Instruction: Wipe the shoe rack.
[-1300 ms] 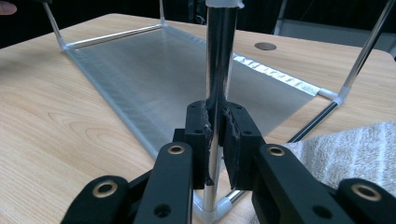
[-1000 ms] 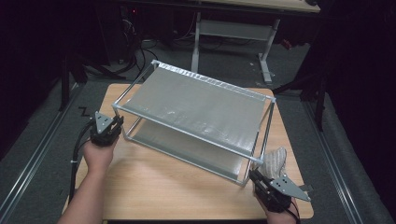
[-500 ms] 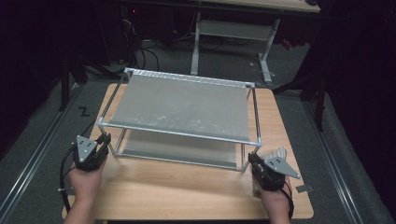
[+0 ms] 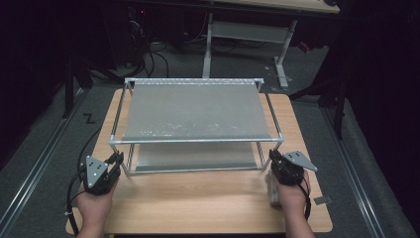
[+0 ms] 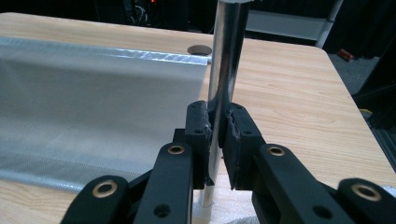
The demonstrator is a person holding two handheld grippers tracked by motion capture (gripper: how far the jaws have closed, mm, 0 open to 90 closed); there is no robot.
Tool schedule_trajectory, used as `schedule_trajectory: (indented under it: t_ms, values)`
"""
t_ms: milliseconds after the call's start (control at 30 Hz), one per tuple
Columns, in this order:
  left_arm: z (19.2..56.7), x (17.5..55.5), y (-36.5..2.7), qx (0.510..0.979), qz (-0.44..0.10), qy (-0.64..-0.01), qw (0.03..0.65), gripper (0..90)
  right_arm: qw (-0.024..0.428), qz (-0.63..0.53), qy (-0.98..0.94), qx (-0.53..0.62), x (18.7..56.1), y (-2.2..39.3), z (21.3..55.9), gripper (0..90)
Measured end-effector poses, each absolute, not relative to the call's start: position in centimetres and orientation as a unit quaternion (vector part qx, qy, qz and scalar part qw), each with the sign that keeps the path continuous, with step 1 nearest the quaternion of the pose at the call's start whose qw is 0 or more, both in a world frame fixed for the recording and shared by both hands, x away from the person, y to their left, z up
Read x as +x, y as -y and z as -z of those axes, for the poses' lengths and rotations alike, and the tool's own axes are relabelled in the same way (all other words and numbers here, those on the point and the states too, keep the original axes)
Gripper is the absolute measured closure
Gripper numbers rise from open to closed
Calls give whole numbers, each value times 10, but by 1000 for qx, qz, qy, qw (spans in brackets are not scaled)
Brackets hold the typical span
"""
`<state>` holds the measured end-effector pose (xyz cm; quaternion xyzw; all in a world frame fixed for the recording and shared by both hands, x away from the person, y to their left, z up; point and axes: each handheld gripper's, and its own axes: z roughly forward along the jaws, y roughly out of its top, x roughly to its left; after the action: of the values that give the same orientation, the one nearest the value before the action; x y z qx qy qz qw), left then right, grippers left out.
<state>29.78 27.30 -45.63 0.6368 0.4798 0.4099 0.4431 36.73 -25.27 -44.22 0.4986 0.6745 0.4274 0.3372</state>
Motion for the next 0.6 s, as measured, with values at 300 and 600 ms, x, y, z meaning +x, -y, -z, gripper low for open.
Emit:
schedule_trajectory:
  t_ms: [300, 600]
  values:
    - [458, 298, -272, 630, -420, -479, 444, 697, 340, -427, -676, 496, 363, 252, 441, 798]
    - [467, 275, -270, 646, -404, -474, 441, 515, 372, -433, -660, 488, 332, 252, 442, 576]
